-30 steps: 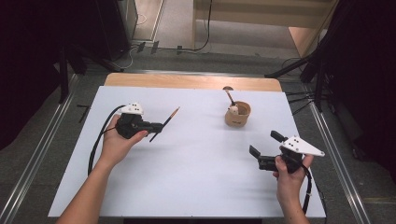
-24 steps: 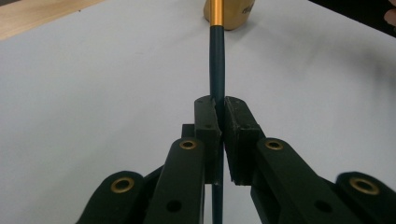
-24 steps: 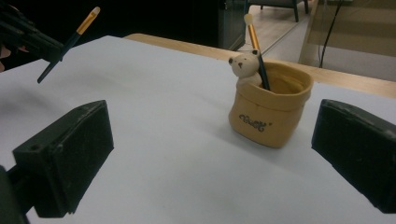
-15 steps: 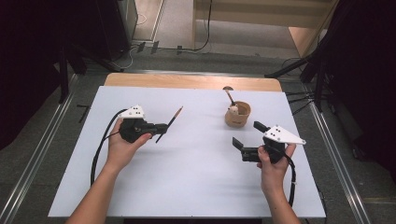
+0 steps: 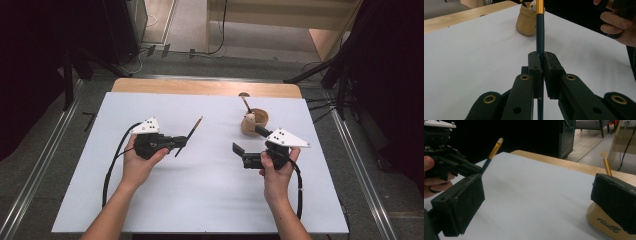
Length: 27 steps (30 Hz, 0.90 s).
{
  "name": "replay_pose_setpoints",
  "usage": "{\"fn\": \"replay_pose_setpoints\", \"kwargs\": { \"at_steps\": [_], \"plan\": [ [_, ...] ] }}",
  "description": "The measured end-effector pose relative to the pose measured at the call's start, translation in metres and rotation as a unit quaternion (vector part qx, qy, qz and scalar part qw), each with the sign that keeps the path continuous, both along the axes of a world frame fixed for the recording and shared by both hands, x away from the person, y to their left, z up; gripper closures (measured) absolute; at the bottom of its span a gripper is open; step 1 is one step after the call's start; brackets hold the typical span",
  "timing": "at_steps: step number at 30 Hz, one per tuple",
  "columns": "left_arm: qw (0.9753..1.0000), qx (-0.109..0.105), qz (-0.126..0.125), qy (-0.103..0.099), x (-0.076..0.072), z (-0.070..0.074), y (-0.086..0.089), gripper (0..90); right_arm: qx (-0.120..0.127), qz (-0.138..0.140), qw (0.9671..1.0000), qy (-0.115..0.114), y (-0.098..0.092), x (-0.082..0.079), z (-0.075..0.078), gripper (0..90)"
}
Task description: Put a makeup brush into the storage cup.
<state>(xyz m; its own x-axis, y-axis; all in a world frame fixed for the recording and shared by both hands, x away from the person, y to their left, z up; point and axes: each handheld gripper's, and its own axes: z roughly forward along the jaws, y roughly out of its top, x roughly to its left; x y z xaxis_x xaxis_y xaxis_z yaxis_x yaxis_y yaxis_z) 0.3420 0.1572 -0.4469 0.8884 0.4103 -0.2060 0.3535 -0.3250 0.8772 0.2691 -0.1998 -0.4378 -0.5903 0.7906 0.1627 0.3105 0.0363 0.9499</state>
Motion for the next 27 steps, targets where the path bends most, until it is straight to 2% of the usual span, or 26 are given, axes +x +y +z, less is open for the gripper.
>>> {"fn": "replay_pose_setpoints", "kwargs": {
  "at_steps": [4, 8, 13, 16, 22, 27],
  "plan": [
    [0.9998, -0.02, -0.002, 0.003, -0.003, -0.001, -0.008, 85.5, 0.019, 0.01, 0.9998, -0.001, 0.008, -0.001, 0.003, 0.0],
    [0.9991, -0.041, -0.007, 0.0, -0.01, 0.0, -0.015, 85.5, 0.034, 0.016, 0.9993, 0.008, 0.016, -0.003, 0.005, 0.0],
    [0.9988, -0.046, -0.016, -0.007, -0.016, 0.0, -0.023, 85.5, 0.046, 0.011, 0.9989, -0.001, 0.026, -0.007, 0.005, 3.1],
    [0.9987, -0.047, -0.016, -0.007, -0.019, -0.002, -0.027, 85.5, 0.06, 0.015, 0.9981, 0.002, 0.029, -0.008, 0.005, 5.1],
    [0.9983, -0.055, -0.012, -0.013, -0.024, -0.003, -0.033, 85.5, 0.073, 0.005, 0.9972, 0.015, 0.037, -0.008, 0.002, 22.0],
    [0.9981, -0.058, -0.015, -0.016, -0.027, -0.005, -0.039, 85.5, 0.088, 0.003, 0.9959, 0.021, 0.045, -0.009, 0.0, 30.6]
  ]
}}
